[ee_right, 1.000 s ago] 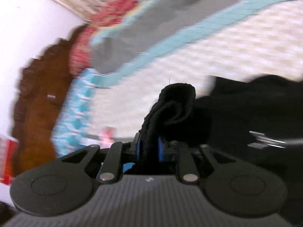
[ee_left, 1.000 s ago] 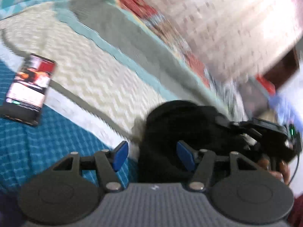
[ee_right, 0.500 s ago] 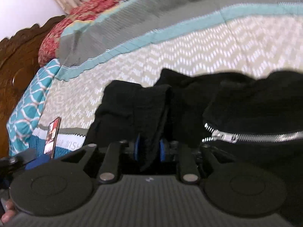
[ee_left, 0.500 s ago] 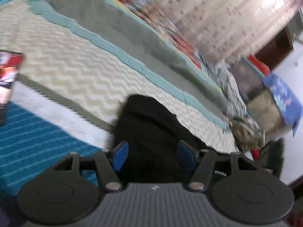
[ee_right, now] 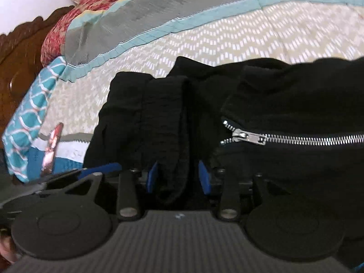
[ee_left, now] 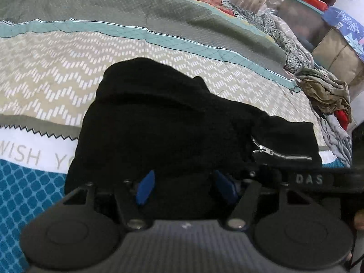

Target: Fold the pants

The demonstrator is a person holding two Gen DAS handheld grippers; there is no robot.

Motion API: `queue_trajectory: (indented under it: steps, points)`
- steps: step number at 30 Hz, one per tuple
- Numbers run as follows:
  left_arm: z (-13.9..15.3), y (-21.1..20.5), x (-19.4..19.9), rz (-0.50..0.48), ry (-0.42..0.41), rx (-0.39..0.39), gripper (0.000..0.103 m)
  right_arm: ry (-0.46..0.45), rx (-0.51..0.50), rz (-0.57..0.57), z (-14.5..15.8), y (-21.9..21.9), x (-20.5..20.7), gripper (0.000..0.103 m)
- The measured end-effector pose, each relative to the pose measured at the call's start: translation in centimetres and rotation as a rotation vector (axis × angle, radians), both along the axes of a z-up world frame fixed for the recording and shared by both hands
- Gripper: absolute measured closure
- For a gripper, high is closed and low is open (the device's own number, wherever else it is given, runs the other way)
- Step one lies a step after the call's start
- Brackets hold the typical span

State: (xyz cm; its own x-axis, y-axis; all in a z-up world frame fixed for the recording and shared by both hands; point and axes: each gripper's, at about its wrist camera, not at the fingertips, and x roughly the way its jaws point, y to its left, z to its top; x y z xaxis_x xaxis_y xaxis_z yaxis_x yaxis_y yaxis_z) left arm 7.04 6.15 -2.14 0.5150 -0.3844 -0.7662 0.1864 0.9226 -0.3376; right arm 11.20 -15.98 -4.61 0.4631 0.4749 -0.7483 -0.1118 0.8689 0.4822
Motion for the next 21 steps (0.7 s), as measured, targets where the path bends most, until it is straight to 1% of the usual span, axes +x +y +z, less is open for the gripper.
queue_trajectory:
  steps: [2, 5, 7, 9, 11, 13, 15, 18, 19, 21]
  points:
    - [1.5, -0.2, -0.4, 0.001, -0.019, 0.0, 0.045, -0.024, 0.014, -0.003, 1.0, -0.4, -0.8, 0.059]
    - [3.2, -0.4, -1.1, -0.005, -0.064, -0.039, 0.045, -0.071, 0.057, -0.016, 2.1, -2.2, -3.2, 0.058]
    - [4.0, -1.2, -1.3, -0.017, -0.098, -0.02, 0.045, -0.085, 0.085, -0.04, 2.4, -3.7, -4.7, 0.058]
    - [4.5, -2.5, -1.3, -0.041, -0.13, 0.023, 0.045, -0.079, 0.102, -0.08, 2.2, -5.3, -6.0, 0.058]
    - [4.4, -3.7, -1.0, -0.058, -0.131, 0.053, 0.045, -0.084, 0.098, -0.117, 1.8, -6.5, -7.1, 0.058]
    - [3.8, -4.4, -0.4, -0.066, -0.102, 0.057, 0.046, -0.116, 0.048, -0.136, 2.1, -6.9, -7.9, 0.057]
    - [2.8, -5.0, 0.1, -0.066, -0.069, 0.063, 0.046, -0.158, -0.035, -0.122, 2.3, -6.7, -8.3, 0.056]
    - [1.3, -5.7, 0.8, -0.084, -0.03, 0.088, 0.045, -0.253, -0.182, -0.035, 2.5, -5.0, -8.5, 0.057]
    - [1.0, -5.8, 0.8, -0.09, -0.023, 0.095, 0.045, -0.288, -0.247, 0.01, 2.4, -4.2, -8.5, 0.054]
    - [0.7, -6.1, 0.6, -0.106, -0.024, 0.118, 0.045, -0.319, -0.364, 0.101, 1.6, -2.4, -8.6, 0.052]
